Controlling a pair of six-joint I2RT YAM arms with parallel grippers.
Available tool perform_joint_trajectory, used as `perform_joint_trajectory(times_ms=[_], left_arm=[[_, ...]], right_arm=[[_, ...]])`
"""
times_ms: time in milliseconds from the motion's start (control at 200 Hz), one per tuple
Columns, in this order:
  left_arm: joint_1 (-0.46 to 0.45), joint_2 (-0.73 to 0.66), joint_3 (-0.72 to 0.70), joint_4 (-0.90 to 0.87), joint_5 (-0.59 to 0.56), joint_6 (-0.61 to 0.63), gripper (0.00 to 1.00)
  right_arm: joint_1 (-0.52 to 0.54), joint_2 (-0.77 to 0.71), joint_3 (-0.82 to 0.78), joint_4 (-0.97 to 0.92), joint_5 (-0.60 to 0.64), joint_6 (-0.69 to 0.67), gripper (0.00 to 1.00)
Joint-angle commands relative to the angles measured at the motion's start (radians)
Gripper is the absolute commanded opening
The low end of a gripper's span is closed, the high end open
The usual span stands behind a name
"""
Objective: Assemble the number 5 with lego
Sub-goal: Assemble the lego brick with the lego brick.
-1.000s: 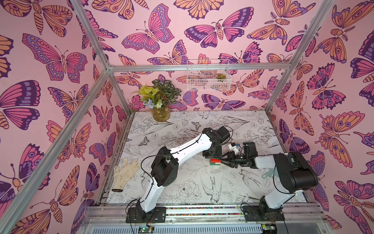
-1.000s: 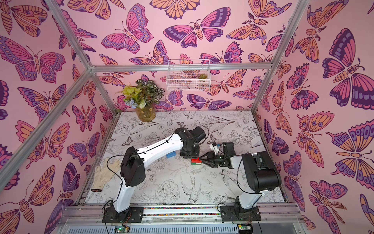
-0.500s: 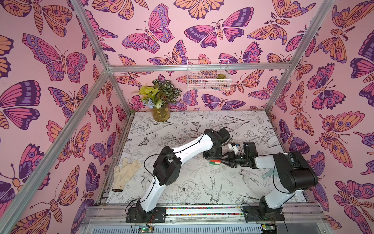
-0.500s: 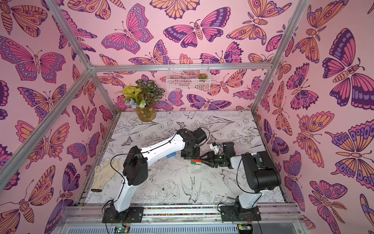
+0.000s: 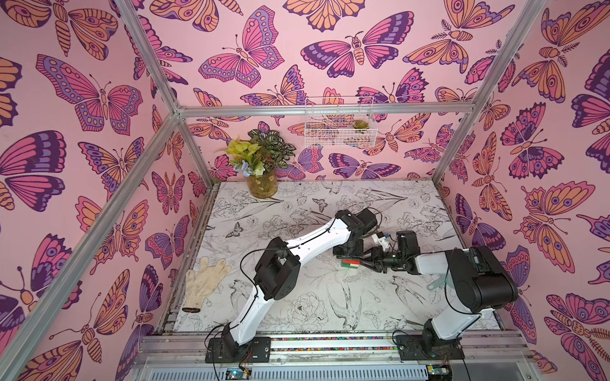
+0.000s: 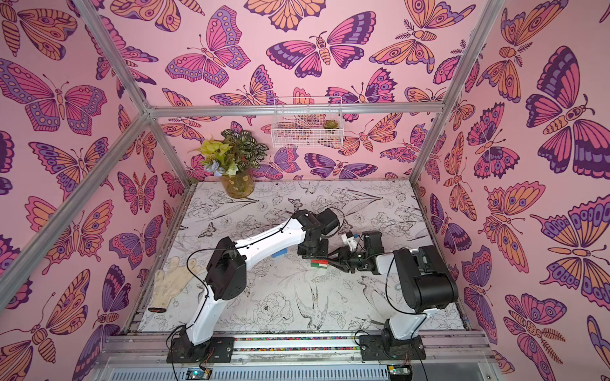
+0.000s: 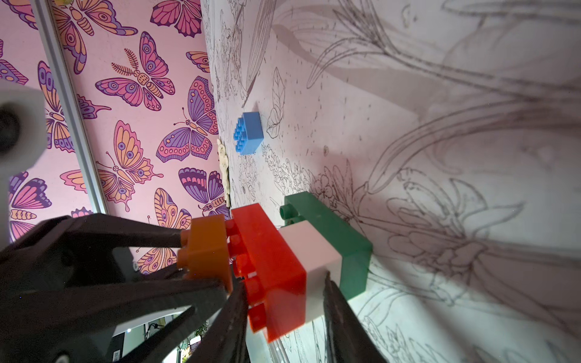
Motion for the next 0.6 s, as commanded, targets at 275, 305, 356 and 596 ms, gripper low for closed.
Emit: perform_joint_trajectory(times_ms=[275, 305, 356, 596], left_arm=[[-0.005, 0.032, 0.011, -0.031, -0.005, 0.037, 0.10], [-0.006, 0.035, 0.009, -0.032, -0.003, 0.036, 0.10], [-0.005, 0.038, 0.005, -0.032, 0.000, 0.033, 0.10], [-0.006, 0.053, -0.007, -0.037, 0.007, 0.029, 0.10]], right_arm=[[0.002, 0.025, -0.001, -0.045, 0.020, -0.019, 0.39], [0.002, 0.025, -0.001, -0.050, 0.022, -0.022, 0.39], [0.002, 0.027, 0.001, -0.054, 0.023, -0.025, 0.39], [0.008, 0.037, 0.010, -0.064, 0.021, -0.030, 0.38]])
